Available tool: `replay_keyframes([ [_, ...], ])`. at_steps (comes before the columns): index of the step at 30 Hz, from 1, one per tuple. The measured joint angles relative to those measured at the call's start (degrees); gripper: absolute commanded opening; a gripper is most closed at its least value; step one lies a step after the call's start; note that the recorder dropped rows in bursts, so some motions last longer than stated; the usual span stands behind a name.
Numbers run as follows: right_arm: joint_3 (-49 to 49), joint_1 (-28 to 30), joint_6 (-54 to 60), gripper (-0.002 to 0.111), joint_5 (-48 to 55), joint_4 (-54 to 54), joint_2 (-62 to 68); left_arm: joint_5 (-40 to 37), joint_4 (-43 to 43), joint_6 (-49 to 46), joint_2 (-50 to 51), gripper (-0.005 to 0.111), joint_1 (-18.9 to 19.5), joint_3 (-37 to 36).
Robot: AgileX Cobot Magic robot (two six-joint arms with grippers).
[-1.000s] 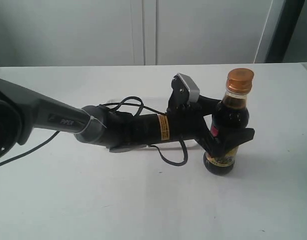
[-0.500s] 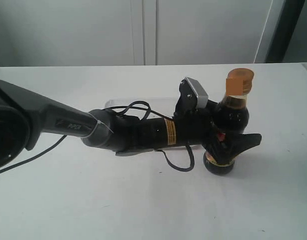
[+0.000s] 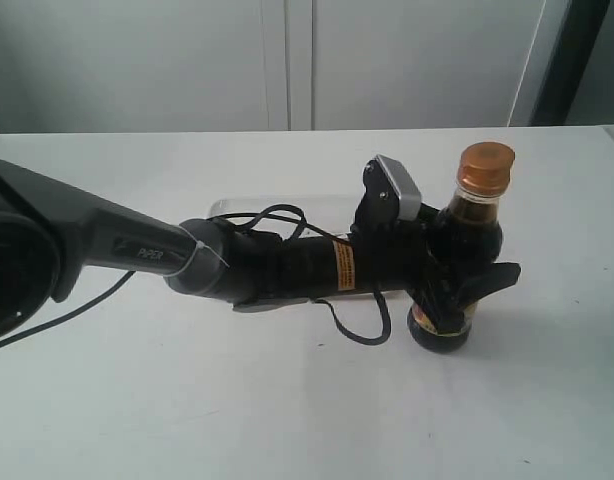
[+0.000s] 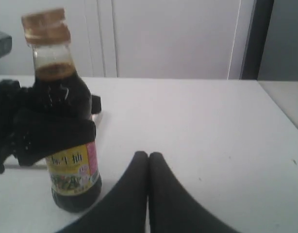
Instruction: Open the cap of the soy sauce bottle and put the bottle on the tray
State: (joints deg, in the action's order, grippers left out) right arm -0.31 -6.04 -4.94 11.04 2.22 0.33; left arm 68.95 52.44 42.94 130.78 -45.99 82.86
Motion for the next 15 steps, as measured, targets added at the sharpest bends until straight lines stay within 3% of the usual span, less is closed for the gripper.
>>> replay_keyframes([
  [6,0.0,0.0,-0.7,0.000,-11.0,0.1,0.0,-3.0,0.7,1.1,-0.3,0.000,0.0,0.2],
  [15,0.0,0.0,-14.2,0.000,-28.3,-0.2,0.0,-3.5,1.3,1.1,-0.4,0.000,0.0,0.5],
])
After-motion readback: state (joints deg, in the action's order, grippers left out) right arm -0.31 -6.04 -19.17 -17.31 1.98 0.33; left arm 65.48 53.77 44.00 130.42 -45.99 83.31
